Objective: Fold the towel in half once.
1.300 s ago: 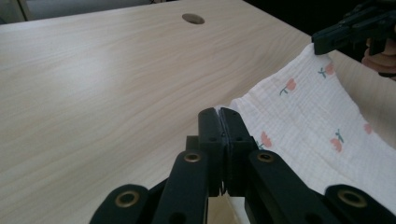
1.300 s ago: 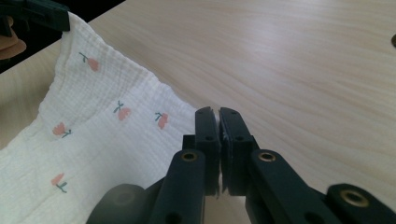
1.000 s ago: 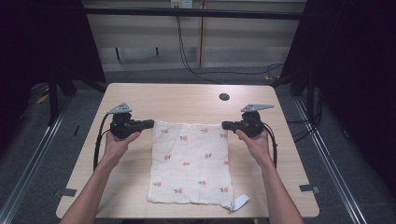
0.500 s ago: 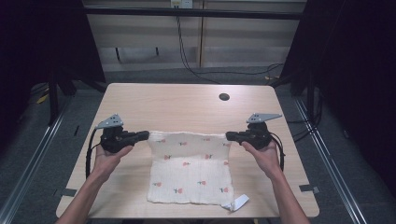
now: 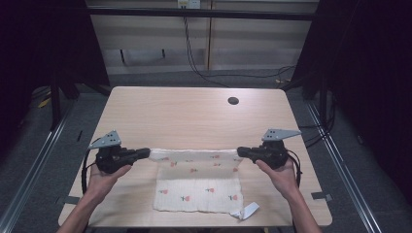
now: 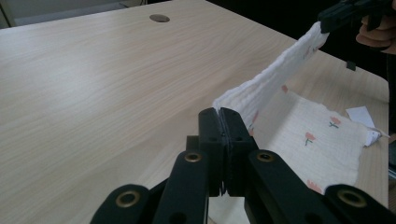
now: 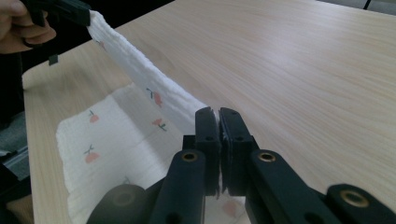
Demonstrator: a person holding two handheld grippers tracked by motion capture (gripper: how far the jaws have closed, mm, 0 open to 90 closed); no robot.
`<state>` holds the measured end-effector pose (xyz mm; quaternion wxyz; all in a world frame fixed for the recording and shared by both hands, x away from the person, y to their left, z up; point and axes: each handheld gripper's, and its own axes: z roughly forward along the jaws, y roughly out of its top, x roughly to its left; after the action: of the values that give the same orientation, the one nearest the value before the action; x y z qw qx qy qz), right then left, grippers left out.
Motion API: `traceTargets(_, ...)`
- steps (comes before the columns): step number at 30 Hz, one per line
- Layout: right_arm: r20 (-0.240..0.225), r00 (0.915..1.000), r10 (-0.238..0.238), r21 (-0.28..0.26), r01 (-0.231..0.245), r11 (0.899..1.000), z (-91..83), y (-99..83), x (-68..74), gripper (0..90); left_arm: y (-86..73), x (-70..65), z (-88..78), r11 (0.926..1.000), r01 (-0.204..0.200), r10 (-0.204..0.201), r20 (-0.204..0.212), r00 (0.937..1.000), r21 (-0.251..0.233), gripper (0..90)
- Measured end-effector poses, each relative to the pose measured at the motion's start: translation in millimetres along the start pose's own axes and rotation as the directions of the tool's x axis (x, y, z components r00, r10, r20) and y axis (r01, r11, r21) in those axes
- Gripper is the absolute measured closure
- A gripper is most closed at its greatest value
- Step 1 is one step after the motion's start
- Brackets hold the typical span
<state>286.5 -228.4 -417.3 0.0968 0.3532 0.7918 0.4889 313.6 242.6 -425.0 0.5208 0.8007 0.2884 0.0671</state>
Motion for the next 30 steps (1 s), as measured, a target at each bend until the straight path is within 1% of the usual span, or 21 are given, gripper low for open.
traceTargets(2,-0.005,1.0000,-0.004,0.005,0.004,1.000,-0.7,-2.0,2.8,87.1,-2.7,-3.3,-2.2,0.9999,-0.010,0.010,0.010,0.9999,0.012,88.8)
traceTargets(6,-0.016,0.9999,-0.003,0.008,0.003,1.000,-4.8,-8.5,7.1,87.0,-5.1,-7.3,-6.8,0.9995,-0.016,0.015,0.032,0.9994,0.026,88.8)
traceTargets(7,-0.019,0.9998,-0.004,0.023,0.005,1.000,-6.5,-12.9,9.2,87.0,-6.3,-8.8,-6.9,0.9994,-0.019,0.018,0.032,0.9993,0.030,88.8)
traceTargets(9,-0.020,0.9998,-0.001,0.026,0.002,1.000,-6.9,-14.6,10.1,87.0,-10.2,-10.2,-5.6,0.9994,-0.011,0.010,0.044,0.9990,0.034,88.8)
traceTargets(12,-0.024,0.9997,-0.004,0.042,0.005,0.999,-9.5,-24.7,16.2,87.0,-17.7,-14.5,-2.0,0.9984,-0.013,0.010,0.055,0.9985,0.055,88.8)
traceTargets(13,-0.022,0.9997,-0.007,0.042,0.008,0.999,-10.5,-26.2,17.8,87.0,-17.1,-17.7,-5.3,0.9984,-0.029,0.027,0.042,0.9987,0.049,88.7)
traceTargets(14,-0.022,0.9997,-0.007,0.042,0.008,0.999,-10.5,-26.2,17.8,87.0,-17.1,-17.7,-5.3,0.9984,-0.029,0.027,0.042,0.9987,0.049,88.8)
traceTargets(15,0.009,0.9994,-0.035,0.031,0.035,0.999,-14.5,-25.5,22.8,87.0,-14.6,-19.3,-7.4,0.9984,-0.035,0.033,0.043,0.9985,0.045,88.8)
traceTargets(16,0.010,0.9992,-0.038,0.012,0.038,0.999,-17.2,-23.5,24.4,87.0,-11.3,-20.7,-9.6,0.9978,-0.047,0.045,0.038,0.9982,0.047,88.8)
traceTargets(18,-0.001,0.9989,-0.047,0.011,0.047,0.999,-19.2,-19.6,27.2,87.0,-7.0,-24.3,-12.2,0.9981,-0.053,0.052,0.042,0.9978,0.031,88.8)
traceTargets(19,0.002,0.9987,-0.051,0.028,0.051,0.998,-18.0,-19.3,28.3,87.0,-6.8,-26.3,-11.7,0.9968,-0.066,0.065,0.040,0.9971,0.044,88.8)
traceTargets(20,0.002,0.9987,-0.051,0.028,0.051,0.998,-18.0,-19.3,28.3,87.0,-6.8,-26.3,-11.7,0.9968,-0.066,0.065,0.040,0.9971,0.044,88.8)
traceTargets(21,-0.008,0.9988,-0.048,0.056,0.048,0.997,-14.4,-23.3,29.3,87.0,-9.3,-26.2,-11.0,0.9975,-0.056,0.054,0.050,0.9973,0.044,88.7)
traceTargets(22,-0.008,0.9988,-0.048,0.056,0.048,0.997,-14.4,-23.3,29.3,87.0,-11.6,-25.7,-10.7,0.9971,-0.056,0.054,0.057,0.9969,0.051,88.7)
traceTargets(23,-0.013,0.9990,-0.043,0.073,0.044,0.996,-12.0,-30.9,30.7,87.0,-20.5,-28.1,-9.8,0.9955,-0.055,0.051,0.057,0.9971,0.077,88.7)
traceTargets(24,-0.013,0.9990,-0.043,0.073,0.044,0.996,-12.0,-30.9,30.7,87.0,-20.5,-28.1,-9.8,0.9955,-0.055,0.051,0.057,0.9971,0.077,88.7)
traceTargets(25,-0.025,0.9992,-0.033,0.083,0.035,0.996,-11.4,-37.6,32.4,86.9,-23.4,-28.9,-10.1,0.9949,-0.058,0.052,0.064,0.9966,0.083,88.7)
traceTargets(26,-0.025,0.9992,-0.033,0.091,0.035,0.995,-11.9,-41.7,34.3,86.9,-30.4,-31.1,-9.5,0.9932,-0.061,0.054,0.074,0.9958,0.099,88.6)
traceTargets(27,-0.025,0.9992,-0.033,0.091,0.035,0.995,-11.9,-41.7,34.3,86.9,-30.4,-31.1,-9.5,0.9932,-0.061,0.054,0.074,0.9958,0.099,88.6)
traceTargets(29,-0.034,0.9990,-0.027,0.097,0.030,0.995,-12.8,-47.1,36.6,86.8,-36.7,-32.5,-7.5,0.9915,-0.059,0.050,0.083,0.9953,0.116,88.6)
traceTargets(30,-0.037,0.9991,-0.023,0.102,0.027,0.994,-12.0,-51.6,37.8,86.8,-38.9,-33.5,-6.1,0.9916,-0.049,0.039,0.083,0.9958,0.120,88.6)
